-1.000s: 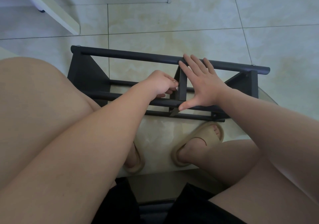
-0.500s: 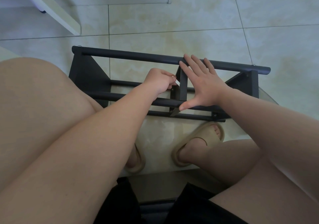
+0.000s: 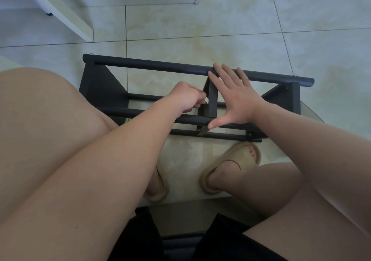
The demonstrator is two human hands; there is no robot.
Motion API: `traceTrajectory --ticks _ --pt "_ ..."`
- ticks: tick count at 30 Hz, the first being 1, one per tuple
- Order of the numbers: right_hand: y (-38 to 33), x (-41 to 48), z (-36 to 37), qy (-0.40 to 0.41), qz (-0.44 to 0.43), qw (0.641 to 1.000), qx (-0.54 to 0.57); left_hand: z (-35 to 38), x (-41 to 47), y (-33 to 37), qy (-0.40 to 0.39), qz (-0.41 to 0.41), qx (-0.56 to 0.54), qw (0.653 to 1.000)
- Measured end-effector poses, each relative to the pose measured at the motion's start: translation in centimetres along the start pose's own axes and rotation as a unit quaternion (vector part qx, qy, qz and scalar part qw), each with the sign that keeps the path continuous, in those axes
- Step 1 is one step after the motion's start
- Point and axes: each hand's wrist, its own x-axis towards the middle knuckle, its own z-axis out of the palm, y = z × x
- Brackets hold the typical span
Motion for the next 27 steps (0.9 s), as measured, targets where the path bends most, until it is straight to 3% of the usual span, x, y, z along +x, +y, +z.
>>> traceTrajectory --ticks 13,27 --pt "-0.01 0.03 0.23 0.006 0.001 1.000 -0.001 -0.22 -0.09 0.30 -0.050 -0.040 0.025 0.998" --pt "-0.02 -0.04 0.16 0.007 0.000 1.000 0.002 -0.45 0.40 -0.26 -0.069 0.003 0.090 0.994"
